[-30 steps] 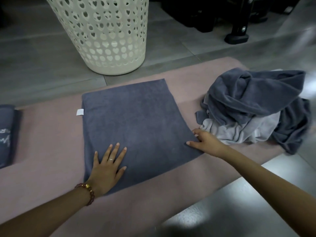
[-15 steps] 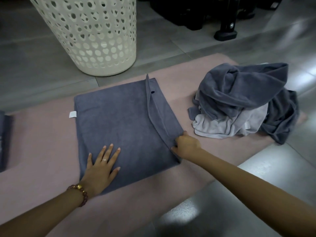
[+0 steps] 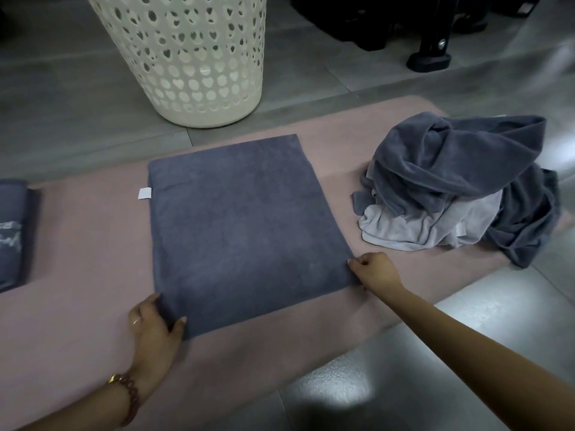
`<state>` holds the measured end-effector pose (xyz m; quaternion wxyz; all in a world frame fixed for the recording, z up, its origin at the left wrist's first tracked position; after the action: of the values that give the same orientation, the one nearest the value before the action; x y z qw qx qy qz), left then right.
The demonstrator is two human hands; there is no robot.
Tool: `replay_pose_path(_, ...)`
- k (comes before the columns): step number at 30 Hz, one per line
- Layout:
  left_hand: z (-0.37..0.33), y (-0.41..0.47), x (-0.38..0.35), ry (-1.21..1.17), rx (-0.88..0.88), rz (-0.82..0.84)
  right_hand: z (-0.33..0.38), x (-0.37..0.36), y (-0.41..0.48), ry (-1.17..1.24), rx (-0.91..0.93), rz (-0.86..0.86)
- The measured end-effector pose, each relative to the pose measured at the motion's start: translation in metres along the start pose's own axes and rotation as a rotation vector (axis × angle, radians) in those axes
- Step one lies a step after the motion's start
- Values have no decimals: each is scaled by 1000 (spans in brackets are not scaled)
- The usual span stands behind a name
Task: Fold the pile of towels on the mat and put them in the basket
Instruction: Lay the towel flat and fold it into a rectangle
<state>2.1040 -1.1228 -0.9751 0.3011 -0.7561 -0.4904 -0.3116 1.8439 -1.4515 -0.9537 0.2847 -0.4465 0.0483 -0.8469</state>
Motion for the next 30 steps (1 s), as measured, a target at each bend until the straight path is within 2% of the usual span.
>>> replay_pose_path(3, 4, 4, 9, -159, 95, -16, 1, 3, 1, 20, 14, -28)
replay_pose_path(5, 9, 5, 13, -169, 155, -37, -4, 2, 3, 77, -16, -26)
replay_pose_path(8, 11, 1, 15, -270, 254, 44, -9, 0, 1, 109, -11, -32)
replay_pose_path(10, 8, 0, 18, -277, 243, 85, -10, -4, -4, 94, 32, -19)
replay_pose_path(11, 5, 1, 21, -265, 183, 94, -10, -6, -5, 90, 57, -26)
replay_pose_path(13, -10, -2, 28, -164, -49, 123, -10, -7, -8, 71, 90, -58)
replay_pose_path(17, -26, -15, 38, 308, -640, 169, -5, -10, -8, -30, 147, -34)
replay_pose_path(19, -26, -15, 44, 333, -683, 203, -5, -10, -8, -31, 158, -25)
replay_pose_path(24, -1, -1, 53, -118, -196, 134, -7, -9, -7, -4, 126, -17)
replay_pose_path(27, 27, -1, 40, -214, 80, 125, -7, -10, -5, -6, 99, -4)
replay_pose_path(30, 35, -5, 34, -223, 234, 62, -8, -10, -3, 45, 70, -13)
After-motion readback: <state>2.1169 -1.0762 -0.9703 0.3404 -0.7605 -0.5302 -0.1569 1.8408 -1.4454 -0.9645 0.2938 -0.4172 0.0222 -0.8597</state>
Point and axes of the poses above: each hand's wrist, its own y-axis towards the middle knuckle, its own x-axis out of the back of the hand, z = x × y, the point moved 6 cm from there along y, towards the middle knuckle, and after that the axes turned 6 degrees about x, right-handed, at the moved point
